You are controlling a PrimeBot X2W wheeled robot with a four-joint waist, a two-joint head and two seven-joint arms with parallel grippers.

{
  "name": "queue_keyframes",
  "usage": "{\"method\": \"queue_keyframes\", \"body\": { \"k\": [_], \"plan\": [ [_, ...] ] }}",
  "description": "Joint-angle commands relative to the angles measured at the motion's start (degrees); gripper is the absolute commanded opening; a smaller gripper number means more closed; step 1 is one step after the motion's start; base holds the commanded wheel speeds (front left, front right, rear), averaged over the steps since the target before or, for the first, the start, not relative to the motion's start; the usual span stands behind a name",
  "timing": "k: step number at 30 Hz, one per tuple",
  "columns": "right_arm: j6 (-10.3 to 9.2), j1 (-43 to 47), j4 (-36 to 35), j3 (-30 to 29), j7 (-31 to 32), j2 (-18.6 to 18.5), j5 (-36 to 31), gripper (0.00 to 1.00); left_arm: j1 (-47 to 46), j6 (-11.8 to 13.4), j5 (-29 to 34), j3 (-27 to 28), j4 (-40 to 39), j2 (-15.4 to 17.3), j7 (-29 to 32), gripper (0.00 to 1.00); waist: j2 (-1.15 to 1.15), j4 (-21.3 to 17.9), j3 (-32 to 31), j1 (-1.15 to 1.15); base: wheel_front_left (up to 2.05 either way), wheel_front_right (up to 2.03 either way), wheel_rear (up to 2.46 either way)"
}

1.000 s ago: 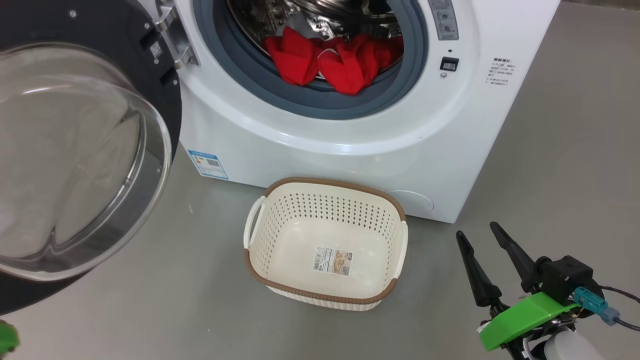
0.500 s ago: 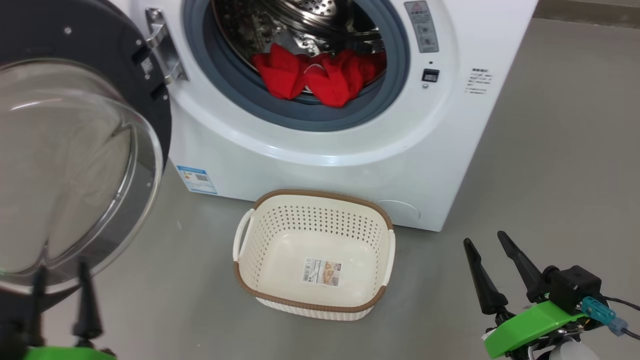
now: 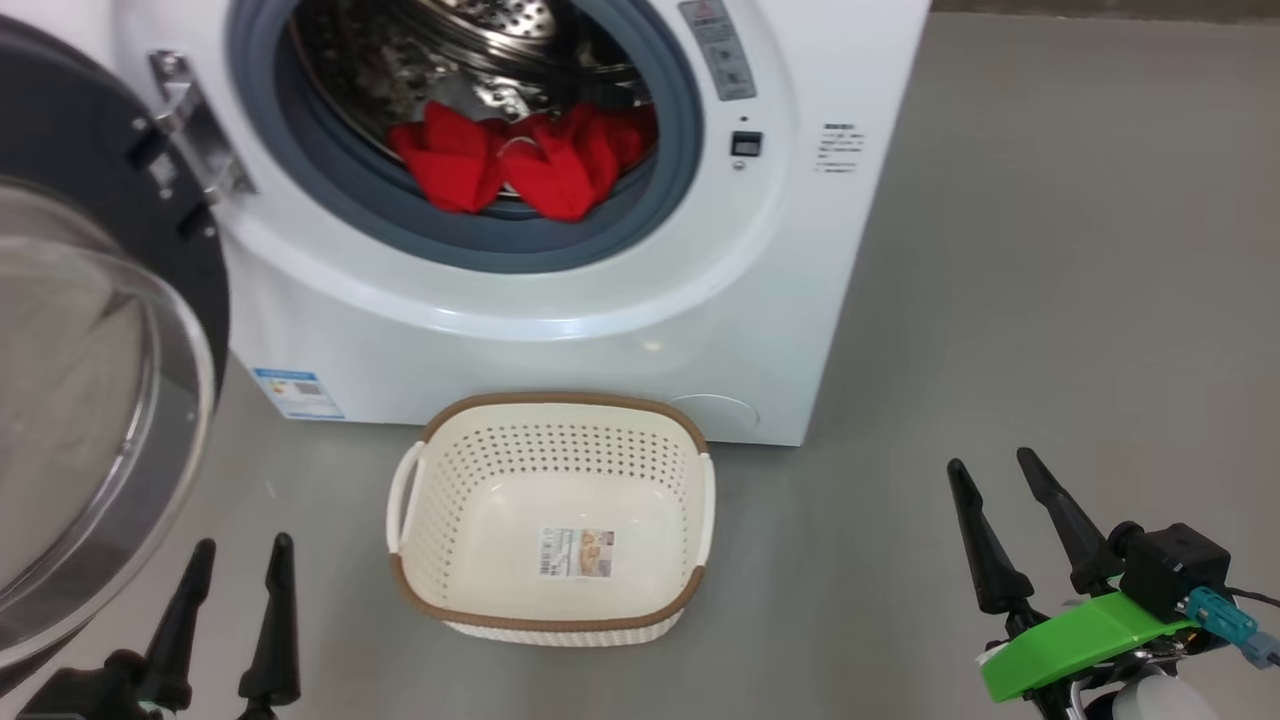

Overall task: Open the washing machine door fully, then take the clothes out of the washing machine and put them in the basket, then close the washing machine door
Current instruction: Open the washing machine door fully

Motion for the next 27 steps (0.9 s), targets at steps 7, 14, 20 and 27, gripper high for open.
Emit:
{"method": "queue_keyframes", "body": {
  "k": [7, 14, 20, 27],
  "plan": [
    [0.36, -0.10, -2.05, 0.02, -0.37, -0.52, 0.23, 1.00, 0.90, -0.31, -0.73, -0.02, -2.89, 1.84, -0.29, 1.00, 0.00, -5.13, 0.39, 0.00, 0.00, 0.00, 0.00],
    [0.36, -0.06, -2.64, -0.74, -0.37, -0.31, 0.18, 1.00, 1.43, -0.31, -0.50, -1.80, -3.61, 1.96, -0.29, 1.00, 0.00, -8.39, 0.78, 0.00, 0.00, 0.00, 0.00],
    [0.36, 0.04, -2.84, -1.13, -0.37, 0.02, 0.19, 1.00, 2.03, -0.31, -0.22, -2.90, -4.50, 1.99, -0.29, 1.00, 0.00, -10.81, 0.64, 0.00, 0.00, 0.00, 0.00],
    [0.36, 0.69, -2.94, -1.42, -0.37, 0.27, 0.28, 1.00, 2.58, -0.31, 0.05, -3.40, -5.00, 1.62, -0.29, 1.00, 0.00, -12.29, 0.21, 0.00, 0.00, 0.00, 0.00]
  ]
}}
